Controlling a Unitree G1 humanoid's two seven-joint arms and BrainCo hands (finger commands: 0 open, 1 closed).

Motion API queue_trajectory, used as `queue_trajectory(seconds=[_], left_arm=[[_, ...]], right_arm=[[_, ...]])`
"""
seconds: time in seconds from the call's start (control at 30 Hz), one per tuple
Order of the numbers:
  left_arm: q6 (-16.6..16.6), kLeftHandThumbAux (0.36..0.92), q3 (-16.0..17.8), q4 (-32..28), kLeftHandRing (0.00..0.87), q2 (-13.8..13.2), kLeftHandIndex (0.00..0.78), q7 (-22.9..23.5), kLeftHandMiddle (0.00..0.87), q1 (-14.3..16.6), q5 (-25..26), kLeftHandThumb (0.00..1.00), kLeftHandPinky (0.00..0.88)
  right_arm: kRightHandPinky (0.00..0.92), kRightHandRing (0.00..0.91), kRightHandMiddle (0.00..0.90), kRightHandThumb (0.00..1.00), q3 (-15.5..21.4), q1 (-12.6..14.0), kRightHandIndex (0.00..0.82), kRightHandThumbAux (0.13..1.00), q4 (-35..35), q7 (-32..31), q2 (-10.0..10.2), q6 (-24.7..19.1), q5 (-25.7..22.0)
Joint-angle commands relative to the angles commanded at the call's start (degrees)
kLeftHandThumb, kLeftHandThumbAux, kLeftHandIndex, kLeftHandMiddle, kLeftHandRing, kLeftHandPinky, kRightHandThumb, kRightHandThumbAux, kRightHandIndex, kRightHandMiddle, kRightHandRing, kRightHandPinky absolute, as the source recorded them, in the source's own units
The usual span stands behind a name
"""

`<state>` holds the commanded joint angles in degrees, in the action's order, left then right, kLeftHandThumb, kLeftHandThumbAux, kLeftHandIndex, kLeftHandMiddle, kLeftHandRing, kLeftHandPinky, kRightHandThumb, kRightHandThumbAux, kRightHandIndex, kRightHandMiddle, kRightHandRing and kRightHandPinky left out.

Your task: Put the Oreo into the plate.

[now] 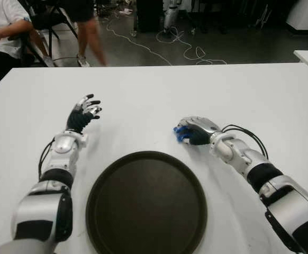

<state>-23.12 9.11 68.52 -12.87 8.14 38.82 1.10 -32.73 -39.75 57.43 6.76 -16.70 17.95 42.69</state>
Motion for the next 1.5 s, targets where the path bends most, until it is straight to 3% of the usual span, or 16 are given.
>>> queue_trajectory(seconds=[1.5], left_arm=[[-0.3, 0.669, 0.4, -0.2, 0.247, -0.1, 0.109, 0.6, 0.222, -0.4, 0.2, 0.214, 0.315]], right_arm=[[0.341, 0.371, 0.442, 0.837, -0.6, 0.7, 0.433, 0.689, -3.0, 7.5, -0.9, -2.1, 0.9]])
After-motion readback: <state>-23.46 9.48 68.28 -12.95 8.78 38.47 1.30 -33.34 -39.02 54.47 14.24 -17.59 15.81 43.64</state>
